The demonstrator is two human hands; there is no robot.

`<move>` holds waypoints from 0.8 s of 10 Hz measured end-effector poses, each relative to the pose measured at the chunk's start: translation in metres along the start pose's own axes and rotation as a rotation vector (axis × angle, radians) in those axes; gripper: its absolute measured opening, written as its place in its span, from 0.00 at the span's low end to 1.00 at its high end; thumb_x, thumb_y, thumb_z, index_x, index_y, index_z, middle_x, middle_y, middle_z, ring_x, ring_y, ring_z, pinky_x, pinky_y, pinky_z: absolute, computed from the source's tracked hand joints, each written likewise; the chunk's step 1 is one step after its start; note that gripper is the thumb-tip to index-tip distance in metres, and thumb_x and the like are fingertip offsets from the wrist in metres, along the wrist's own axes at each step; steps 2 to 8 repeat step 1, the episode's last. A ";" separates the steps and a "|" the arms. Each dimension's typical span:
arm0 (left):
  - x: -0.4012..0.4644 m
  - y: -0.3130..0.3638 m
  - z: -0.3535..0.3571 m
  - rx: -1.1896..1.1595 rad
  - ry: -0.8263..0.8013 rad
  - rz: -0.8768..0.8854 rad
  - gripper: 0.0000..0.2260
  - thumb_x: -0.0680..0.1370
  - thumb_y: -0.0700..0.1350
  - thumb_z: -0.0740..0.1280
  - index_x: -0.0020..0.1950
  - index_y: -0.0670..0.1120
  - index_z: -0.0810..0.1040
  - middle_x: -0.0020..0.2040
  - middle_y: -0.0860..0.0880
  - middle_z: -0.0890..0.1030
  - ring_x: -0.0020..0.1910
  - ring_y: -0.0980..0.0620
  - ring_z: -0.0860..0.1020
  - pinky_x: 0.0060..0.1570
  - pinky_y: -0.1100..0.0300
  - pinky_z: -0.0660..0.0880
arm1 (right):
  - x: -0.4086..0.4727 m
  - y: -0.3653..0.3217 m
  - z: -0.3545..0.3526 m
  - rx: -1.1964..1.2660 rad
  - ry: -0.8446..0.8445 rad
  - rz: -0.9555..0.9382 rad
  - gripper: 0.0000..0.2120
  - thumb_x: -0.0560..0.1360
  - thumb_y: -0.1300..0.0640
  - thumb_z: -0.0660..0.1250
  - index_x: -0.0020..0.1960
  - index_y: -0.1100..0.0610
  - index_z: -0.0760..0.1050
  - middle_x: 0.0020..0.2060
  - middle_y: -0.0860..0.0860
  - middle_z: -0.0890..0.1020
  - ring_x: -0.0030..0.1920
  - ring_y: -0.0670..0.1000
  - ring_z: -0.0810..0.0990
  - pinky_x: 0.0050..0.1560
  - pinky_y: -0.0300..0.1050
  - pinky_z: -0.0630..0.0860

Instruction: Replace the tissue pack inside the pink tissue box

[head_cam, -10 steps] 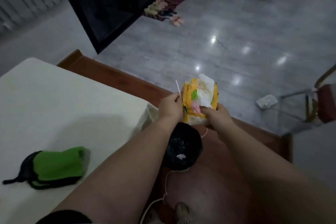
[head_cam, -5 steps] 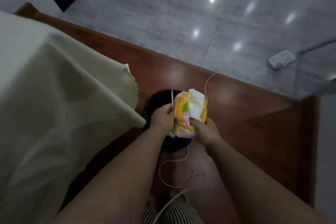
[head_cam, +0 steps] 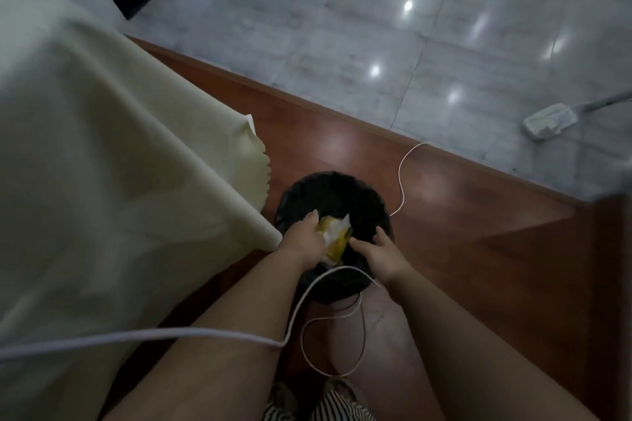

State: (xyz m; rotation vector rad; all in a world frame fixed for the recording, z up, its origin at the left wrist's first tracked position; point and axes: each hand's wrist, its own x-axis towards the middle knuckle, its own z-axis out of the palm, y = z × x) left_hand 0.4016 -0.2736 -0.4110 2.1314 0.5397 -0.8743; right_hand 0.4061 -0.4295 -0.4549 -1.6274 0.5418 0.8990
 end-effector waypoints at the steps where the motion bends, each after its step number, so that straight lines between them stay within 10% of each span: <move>1: -0.023 0.010 -0.015 0.144 0.046 0.019 0.23 0.83 0.43 0.49 0.78 0.44 0.47 0.79 0.46 0.49 0.77 0.47 0.50 0.73 0.55 0.53 | -0.035 -0.028 0.004 -0.277 0.058 -0.079 0.36 0.76 0.46 0.64 0.77 0.53 0.50 0.75 0.52 0.61 0.72 0.56 0.64 0.68 0.48 0.65; 8: -0.023 0.010 -0.015 0.144 0.046 0.019 0.23 0.83 0.43 0.49 0.78 0.44 0.47 0.79 0.46 0.49 0.77 0.47 0.50 0.73 0.55 0.53 | -0.035 -0.028 0.004 -0.277 0.058 -0.079 0.36 0.76 0.46 0.64 0.77 0.53 0.50 0.75 0.52 0.61 0.72 0.56 0.64 0.68 0.48 0.65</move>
